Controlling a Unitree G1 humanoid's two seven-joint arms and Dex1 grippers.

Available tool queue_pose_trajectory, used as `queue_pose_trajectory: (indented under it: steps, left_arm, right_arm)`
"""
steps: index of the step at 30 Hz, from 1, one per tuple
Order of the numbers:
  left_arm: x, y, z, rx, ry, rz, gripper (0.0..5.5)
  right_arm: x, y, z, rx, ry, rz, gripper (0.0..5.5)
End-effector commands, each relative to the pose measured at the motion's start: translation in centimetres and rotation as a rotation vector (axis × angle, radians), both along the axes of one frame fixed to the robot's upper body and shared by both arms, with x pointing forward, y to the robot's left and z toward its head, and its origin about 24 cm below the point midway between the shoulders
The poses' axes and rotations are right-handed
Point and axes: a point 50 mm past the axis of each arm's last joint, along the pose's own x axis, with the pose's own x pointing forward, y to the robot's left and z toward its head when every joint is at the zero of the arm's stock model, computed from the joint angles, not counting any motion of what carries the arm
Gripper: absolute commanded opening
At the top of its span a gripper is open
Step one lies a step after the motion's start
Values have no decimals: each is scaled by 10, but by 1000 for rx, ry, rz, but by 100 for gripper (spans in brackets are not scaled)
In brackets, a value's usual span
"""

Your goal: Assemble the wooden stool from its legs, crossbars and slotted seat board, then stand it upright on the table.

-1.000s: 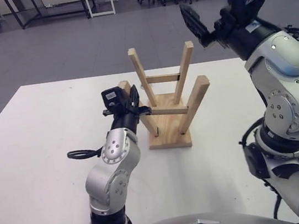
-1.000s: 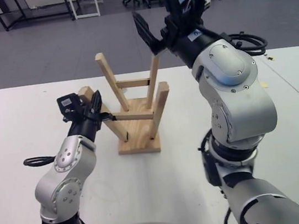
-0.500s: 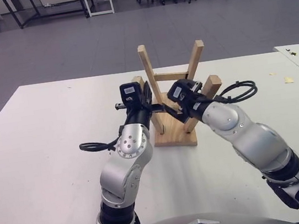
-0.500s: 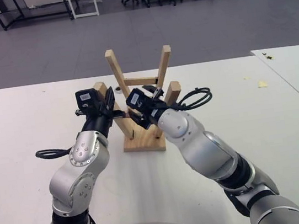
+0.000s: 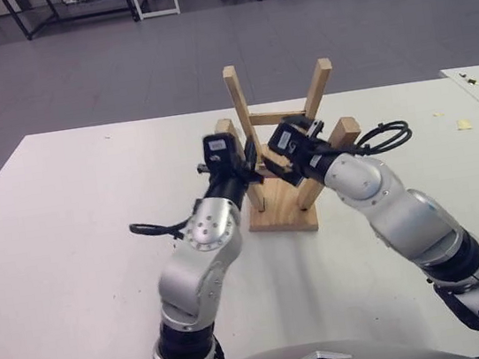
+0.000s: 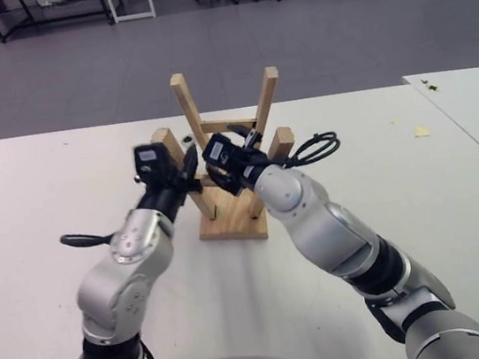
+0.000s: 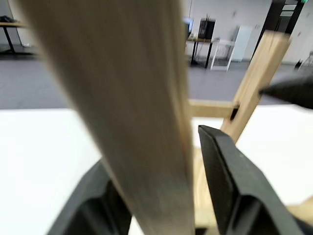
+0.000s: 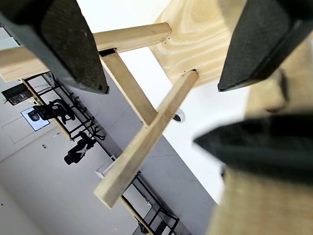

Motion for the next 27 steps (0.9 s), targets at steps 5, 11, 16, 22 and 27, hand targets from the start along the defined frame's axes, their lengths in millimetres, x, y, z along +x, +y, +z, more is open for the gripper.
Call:
queue_pose_trajectory:
  steps: [5,11,16,22,27]
  left_arm:
    - [22,59,101,12,-410,-151,356]
    - [49,44,115,-29,-319,-439,361]
    - [78,23,-3,-5,85,-501,361]
    - [63,-9,-37,25,120,-628,361]
    - [81,4,27,22,-94,-536,361]
  right_arm:
    - [-4,-7,85,441,-195,188,418]
    - [4,-64,118,695,-121,226,418]
    - [27,-74,7,738,319,11,418]
    - [40,-67,-3,742,364,-3,418]
    - [42,-63,42,776,177,73,418]
